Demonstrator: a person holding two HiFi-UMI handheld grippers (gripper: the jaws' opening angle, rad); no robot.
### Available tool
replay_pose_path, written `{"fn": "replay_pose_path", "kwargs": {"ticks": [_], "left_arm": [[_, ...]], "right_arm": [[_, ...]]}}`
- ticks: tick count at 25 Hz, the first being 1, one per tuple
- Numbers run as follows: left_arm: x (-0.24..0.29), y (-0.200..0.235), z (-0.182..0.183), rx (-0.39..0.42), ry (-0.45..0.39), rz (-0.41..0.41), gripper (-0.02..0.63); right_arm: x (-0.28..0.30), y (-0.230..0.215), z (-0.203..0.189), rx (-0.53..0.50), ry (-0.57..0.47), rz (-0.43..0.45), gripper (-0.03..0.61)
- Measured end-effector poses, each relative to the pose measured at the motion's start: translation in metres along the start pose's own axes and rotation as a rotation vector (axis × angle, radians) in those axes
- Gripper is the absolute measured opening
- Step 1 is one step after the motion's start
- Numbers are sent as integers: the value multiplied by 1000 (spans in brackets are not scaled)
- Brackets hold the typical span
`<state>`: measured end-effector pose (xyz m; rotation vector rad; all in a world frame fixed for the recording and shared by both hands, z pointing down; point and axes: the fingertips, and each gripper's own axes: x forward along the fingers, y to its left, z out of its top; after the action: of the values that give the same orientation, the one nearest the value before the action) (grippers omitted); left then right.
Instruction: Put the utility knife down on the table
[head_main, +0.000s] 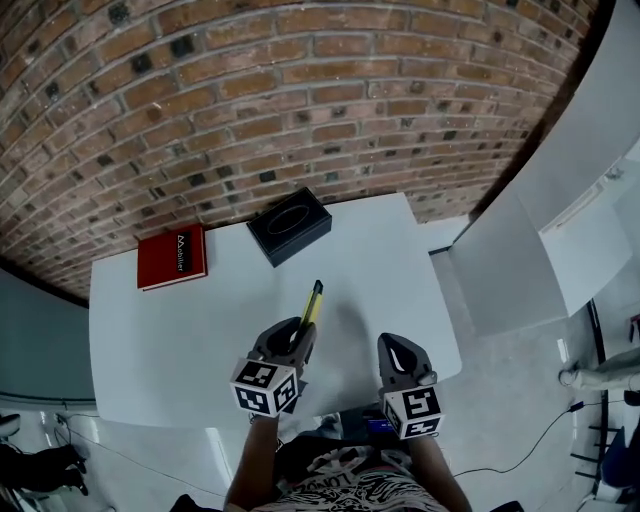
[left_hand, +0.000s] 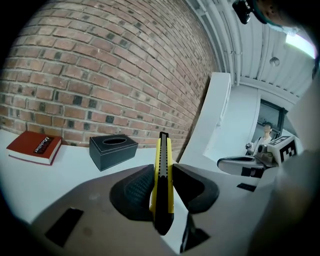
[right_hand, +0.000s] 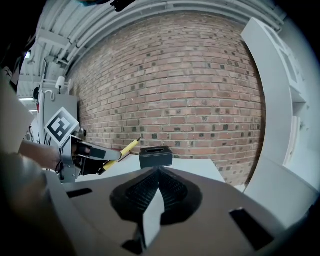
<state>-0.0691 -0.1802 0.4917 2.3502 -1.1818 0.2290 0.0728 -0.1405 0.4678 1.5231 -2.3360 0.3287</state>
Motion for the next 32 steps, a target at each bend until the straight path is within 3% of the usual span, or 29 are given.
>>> {"fn": "replay_pose_path", "kwargs": {"ticks": [17, 24, 32], "left_arm": [[25, 13, -90, -28, 199, 39, 120], [30, 19, -122, 75, 303, 68, 120], [38, 33, -152, 80, 381, 90, 120]], "right_arm": [[31, -19, -55, -16, 150, 25, 0], [44, -16, -73, -6, 195, 54, 0], [52, -18, -90, 15, 237, 73, 0]]}}
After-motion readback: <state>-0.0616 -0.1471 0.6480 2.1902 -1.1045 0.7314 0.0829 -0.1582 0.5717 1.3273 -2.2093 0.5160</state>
